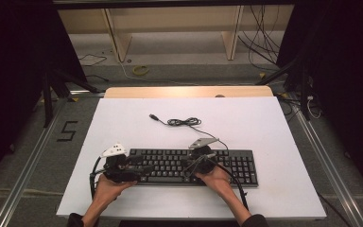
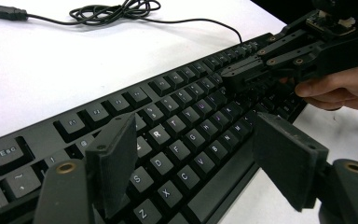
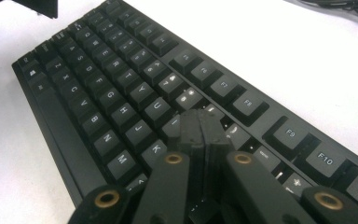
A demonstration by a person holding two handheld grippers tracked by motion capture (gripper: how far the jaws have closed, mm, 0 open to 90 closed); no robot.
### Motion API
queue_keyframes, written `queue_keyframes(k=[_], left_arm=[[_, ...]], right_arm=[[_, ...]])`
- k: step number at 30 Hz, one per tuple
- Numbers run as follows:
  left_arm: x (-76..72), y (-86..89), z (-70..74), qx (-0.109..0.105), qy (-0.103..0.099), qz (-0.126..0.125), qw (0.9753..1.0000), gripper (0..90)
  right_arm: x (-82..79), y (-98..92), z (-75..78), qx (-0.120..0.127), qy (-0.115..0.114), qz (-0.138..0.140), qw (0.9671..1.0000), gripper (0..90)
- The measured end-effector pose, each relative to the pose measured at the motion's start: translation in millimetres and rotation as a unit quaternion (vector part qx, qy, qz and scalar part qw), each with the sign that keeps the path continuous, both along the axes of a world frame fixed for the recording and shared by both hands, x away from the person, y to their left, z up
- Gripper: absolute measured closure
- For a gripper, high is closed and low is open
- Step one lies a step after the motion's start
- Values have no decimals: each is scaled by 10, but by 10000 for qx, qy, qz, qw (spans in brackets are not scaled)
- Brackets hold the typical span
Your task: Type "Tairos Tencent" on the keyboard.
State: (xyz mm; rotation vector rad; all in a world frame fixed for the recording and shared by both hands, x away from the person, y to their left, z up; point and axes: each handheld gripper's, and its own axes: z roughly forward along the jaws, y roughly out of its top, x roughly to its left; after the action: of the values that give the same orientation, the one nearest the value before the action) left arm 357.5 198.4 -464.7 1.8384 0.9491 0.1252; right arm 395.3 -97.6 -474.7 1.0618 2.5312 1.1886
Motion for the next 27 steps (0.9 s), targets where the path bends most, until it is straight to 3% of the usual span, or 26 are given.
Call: queue_keyframes(k=[20,27], left_arm=[[-28,27,-16,-9,31,45,10000,298],[-10,37,-26,16,35,64,10000,299]], right_arm=[[-19,44,-31,-272,-70,32,9996,900],[-34,7,38,-34,-85,-66,9999,892]])
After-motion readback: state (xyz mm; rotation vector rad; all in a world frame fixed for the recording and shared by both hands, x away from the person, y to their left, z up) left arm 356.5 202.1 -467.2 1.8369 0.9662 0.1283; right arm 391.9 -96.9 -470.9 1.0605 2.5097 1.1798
